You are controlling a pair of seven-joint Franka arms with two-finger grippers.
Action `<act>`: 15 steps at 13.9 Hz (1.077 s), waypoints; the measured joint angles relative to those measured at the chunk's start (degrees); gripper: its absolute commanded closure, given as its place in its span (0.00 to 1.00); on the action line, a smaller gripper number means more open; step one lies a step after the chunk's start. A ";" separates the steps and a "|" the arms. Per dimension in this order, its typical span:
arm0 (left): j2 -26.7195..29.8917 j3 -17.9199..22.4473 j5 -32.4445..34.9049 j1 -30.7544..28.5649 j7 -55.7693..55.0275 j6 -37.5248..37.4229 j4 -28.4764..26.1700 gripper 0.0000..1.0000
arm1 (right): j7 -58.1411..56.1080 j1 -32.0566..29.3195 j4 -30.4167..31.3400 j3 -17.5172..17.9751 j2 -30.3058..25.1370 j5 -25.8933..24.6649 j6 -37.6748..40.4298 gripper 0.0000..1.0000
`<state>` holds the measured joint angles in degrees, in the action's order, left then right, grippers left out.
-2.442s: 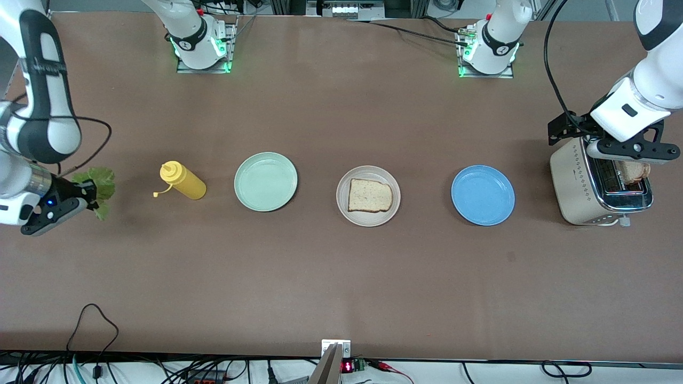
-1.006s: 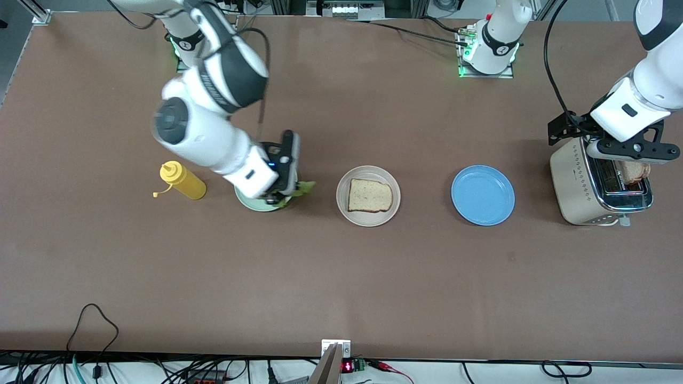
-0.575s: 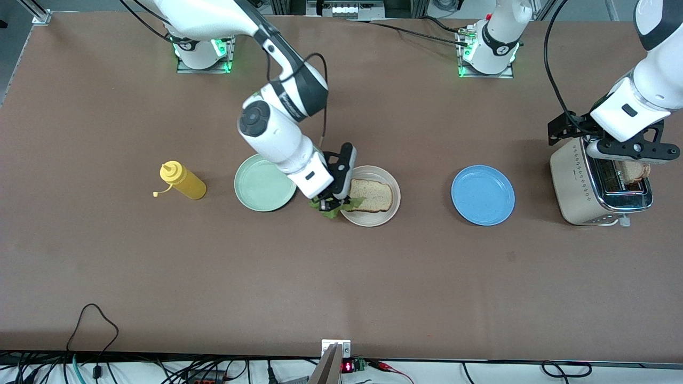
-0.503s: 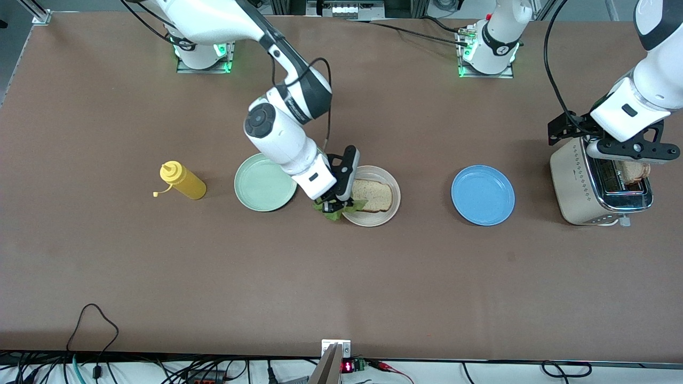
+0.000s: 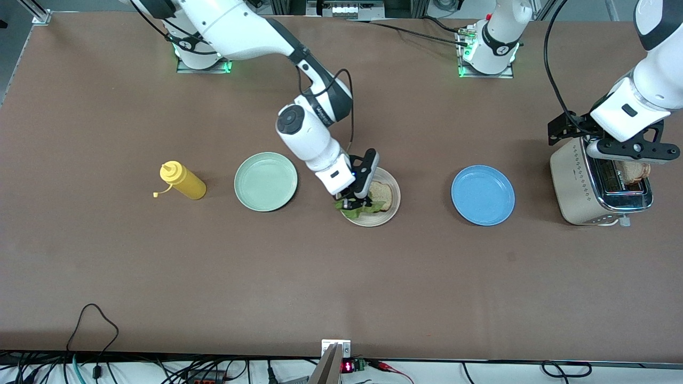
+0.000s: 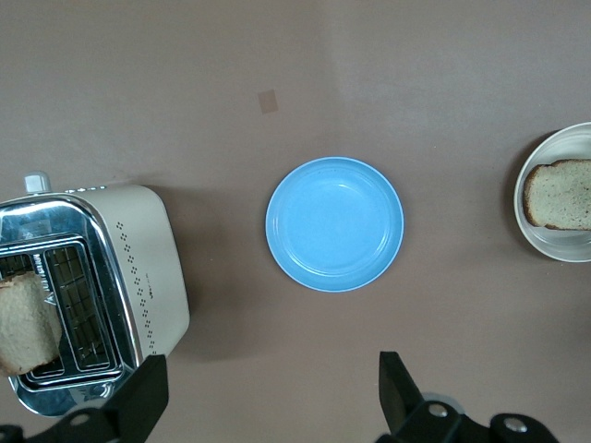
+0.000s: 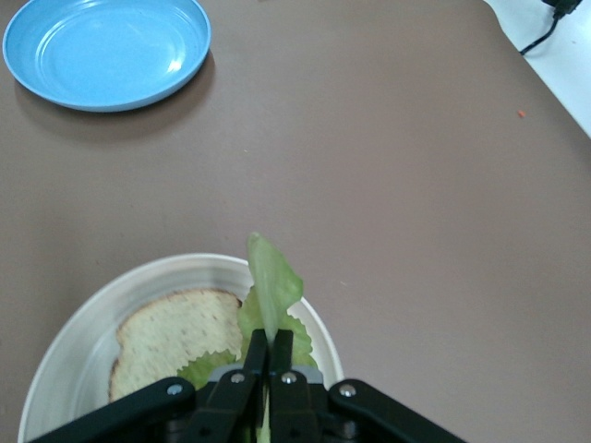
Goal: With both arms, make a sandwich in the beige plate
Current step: 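Carry the lettuce leaf onto the bread and open the right gripper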
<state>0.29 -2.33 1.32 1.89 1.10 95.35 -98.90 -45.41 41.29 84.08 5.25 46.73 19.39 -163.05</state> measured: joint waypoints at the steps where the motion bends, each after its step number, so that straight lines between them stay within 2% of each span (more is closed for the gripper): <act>1: 0.00 0.00 0.00 0.00 0.00 0.00 0.00 0.00 | 0.54 0.76 0.02 -0.01 0.97 0.00 -1.44 1.00; 2: 0.00 0.00 0.00 0.00 0.00 0.00 0.00 0.00 | 0.73 1.20 0.01 -0.01 1.69 0.02 -2.33 0.71; 3: 0.00 0.00 0.00 0.00 0.00 0.00 0.00 0.00 | 1.02 1.31 0.02 -0.02 2.13 0.04 -2.73 0.01; 6: 0.00 0.00 0.00 0.00 0.00 0.00 0.00 0.00 | 2.78 1.19 -0.13 -0.23 2.10 0.07 -2.23 0.00; 8: 0.00 0.00 0.00 0.00 0.00 0.00 0.00 0.00 | 4.97 0.92 -0.83 -0.51 1.37 0.12 1.51 0.00; 11: 0.00 0.00 0.00 0.00 0.00 0.00 0.02 0.00 | 12.23 -0.43 -2.40 -1.16 -2.98 0.31 12.78 0.00; 15: -0.04 0.00 0.00 0.00 0.00 0.00 0.07 0.00 | 30.09 -4.31 -2.78 -1.42 -12.31 0.37 29.46 0.00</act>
<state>0.25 -2.33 1.31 1.89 1.10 95.35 -98.84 -15.33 36.97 81.31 3.83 34.42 19.77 -133.60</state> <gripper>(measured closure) 0.000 0.000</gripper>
